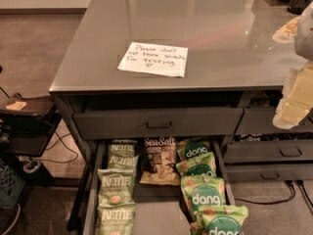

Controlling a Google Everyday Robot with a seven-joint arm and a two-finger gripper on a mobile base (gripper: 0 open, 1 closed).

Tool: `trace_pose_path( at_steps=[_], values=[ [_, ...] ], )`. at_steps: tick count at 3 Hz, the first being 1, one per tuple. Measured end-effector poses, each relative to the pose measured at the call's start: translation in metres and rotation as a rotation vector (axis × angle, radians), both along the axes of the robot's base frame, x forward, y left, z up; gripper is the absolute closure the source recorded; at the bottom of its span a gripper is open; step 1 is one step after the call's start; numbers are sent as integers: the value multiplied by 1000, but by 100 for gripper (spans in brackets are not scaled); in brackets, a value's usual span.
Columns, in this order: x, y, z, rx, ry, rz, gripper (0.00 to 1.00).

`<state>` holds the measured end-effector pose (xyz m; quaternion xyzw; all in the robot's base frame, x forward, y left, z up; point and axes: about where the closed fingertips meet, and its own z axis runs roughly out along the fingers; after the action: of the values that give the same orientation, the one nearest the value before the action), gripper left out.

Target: Pick brown chip bag from middle drawer and place on counter

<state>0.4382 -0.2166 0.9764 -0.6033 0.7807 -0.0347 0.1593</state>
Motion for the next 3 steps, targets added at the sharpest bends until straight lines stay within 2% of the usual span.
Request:
trace_pose_path(
  at_steps=[1, 2, 3],
  values=[
    [0, 0, 0, 0, 0, 0, 0],
    [1, 6, -23, 60, 7, 20, 0],
    [3, 25, -69, 148, 12, 54, 0]
  ],
)
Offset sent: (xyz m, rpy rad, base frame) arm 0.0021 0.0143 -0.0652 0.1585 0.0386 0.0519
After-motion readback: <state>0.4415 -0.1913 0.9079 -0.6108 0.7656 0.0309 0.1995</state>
